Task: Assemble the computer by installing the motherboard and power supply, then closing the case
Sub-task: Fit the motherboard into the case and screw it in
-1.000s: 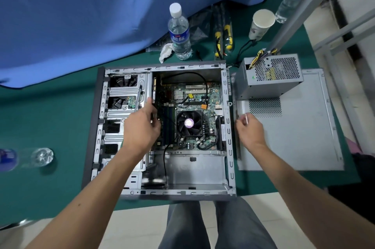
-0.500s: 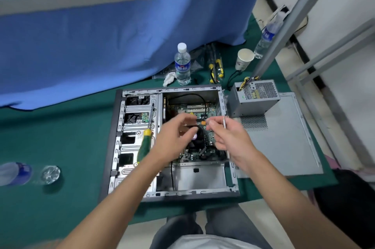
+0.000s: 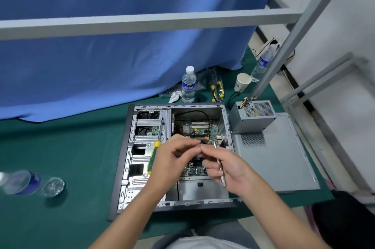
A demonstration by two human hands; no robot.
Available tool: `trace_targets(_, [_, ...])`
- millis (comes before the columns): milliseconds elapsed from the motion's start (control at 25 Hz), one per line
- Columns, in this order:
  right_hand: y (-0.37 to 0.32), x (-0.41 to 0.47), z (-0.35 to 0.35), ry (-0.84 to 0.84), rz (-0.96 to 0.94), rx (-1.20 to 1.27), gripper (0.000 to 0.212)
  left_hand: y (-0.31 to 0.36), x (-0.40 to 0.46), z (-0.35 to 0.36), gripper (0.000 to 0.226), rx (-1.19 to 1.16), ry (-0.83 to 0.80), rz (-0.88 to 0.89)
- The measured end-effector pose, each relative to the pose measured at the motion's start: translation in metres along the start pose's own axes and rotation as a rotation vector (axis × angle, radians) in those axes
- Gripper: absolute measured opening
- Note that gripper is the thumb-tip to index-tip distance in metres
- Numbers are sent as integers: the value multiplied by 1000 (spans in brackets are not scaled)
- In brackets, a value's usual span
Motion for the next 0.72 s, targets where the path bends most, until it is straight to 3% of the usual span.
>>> trace_targets(240, [-7,-4,-4,143,-40,-125,26,8,6,-6,20,220,-159,185])
trace_targets(360, [-7,-2,2,178,-51,-141,15,5,8,-13,16,219,-159,183])
trace_targets(520, [-7,-6,5,166,-82,-196,33,8,11,-14,11,231,-196,153])
trace_targets(720, [-10,-14,11,130,-104,-314,4,12,11,-17,8,103,-210,78])
Point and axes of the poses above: each hand's wrist, its own x-axis towards the middle knuckle, its own z-axis out of the palm, y = z × x, the point moved 1 cm from there along x, towards the middle knuckle, and after that the axes turned 11 degrees about z, right-handed, at the moved point
